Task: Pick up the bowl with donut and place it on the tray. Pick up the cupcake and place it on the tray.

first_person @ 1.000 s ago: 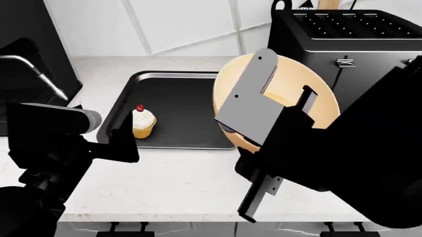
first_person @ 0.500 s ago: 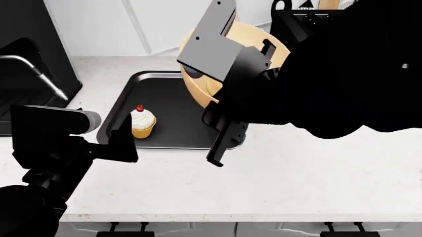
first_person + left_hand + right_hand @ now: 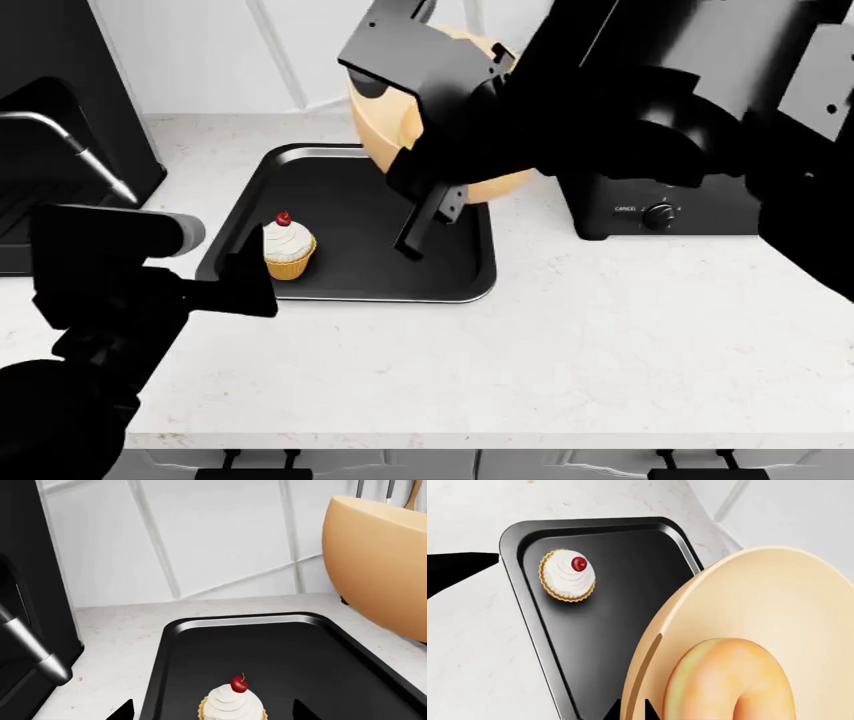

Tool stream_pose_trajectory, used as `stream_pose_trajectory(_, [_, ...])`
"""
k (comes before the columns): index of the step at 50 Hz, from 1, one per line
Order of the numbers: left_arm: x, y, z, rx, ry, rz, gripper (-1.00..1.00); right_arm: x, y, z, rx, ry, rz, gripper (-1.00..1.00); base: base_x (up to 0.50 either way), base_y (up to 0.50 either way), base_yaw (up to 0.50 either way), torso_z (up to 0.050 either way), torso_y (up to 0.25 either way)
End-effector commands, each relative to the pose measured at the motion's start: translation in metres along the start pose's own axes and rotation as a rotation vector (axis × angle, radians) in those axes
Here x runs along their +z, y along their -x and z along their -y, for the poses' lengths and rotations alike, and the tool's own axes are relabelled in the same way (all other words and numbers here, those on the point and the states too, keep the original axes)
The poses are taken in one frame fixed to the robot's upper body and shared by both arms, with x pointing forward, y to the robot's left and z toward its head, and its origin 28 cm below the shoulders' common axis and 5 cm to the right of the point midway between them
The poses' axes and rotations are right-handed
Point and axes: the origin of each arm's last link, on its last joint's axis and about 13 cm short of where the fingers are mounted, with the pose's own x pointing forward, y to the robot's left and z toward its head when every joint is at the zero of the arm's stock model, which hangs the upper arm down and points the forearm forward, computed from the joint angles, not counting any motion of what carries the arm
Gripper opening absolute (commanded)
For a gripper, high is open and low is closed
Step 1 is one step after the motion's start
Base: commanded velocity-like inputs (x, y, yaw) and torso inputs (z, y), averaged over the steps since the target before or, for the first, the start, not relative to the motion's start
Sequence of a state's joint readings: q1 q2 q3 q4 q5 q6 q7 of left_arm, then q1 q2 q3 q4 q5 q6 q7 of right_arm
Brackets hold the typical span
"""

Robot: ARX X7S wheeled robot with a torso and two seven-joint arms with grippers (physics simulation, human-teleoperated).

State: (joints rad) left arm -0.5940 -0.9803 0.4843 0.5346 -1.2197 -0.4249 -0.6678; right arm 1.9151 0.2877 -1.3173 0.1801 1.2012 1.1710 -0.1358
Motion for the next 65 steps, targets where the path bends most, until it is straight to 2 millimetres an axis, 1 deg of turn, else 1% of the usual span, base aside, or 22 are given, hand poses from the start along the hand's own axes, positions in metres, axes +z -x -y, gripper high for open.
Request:
stream_pose_trajectory(1, [-0.002,-0.005,-0.002,0.010,0.004,-0.012,1.00,0.011,-0.017,0.021,-0.031,0.031,-0.014,-1.00,0.00,0.00,0.00,0.000,0.000])
stream_pose_trajectory(7, [-0.003,-0.006,-0.002,0.012,0.006,-0.017,1.00,0.014,-0.026,0.026,-0.016,0.021,-0.007,-1.00,0.00,0.00,0.00,0.002,0.000])
stream_pose_trajectory(15, [-0.004,-0.008,-0.002,0.012,0.008,-0.022,1.00,0.014,-0.042,0.030,0.005,0.023,-0.010,-1.00,0.00,0.00,0.00,0.000,0.001])
stream_pose_trajectory(28, [-0.007,-0.010,-0.003,0.015,0.011,-0.026,1.00,0.019,-0.060,0.032,0.053,0.036,-0.004,-1.00,0.00,0.00,0.00,0.000,0.001])
stream_pose_trajectory(44, [-0.010,-0.012,-0.005,0.024,0.018,-0.033,1.00,0.013,-0.073,0.028,0.104,0.043,0.005,-1.00,0.00,0.00,0.00,0.001,0.001])
stream_pose_trajectory(65, [-0.015,-0.017,-0.007,0.030,0.026,-0.047,1.00,0.010,-0.082,0.020,0.169,0.077,0.010,-1.00,0.00,0.00,0.00,0.000,0.001])
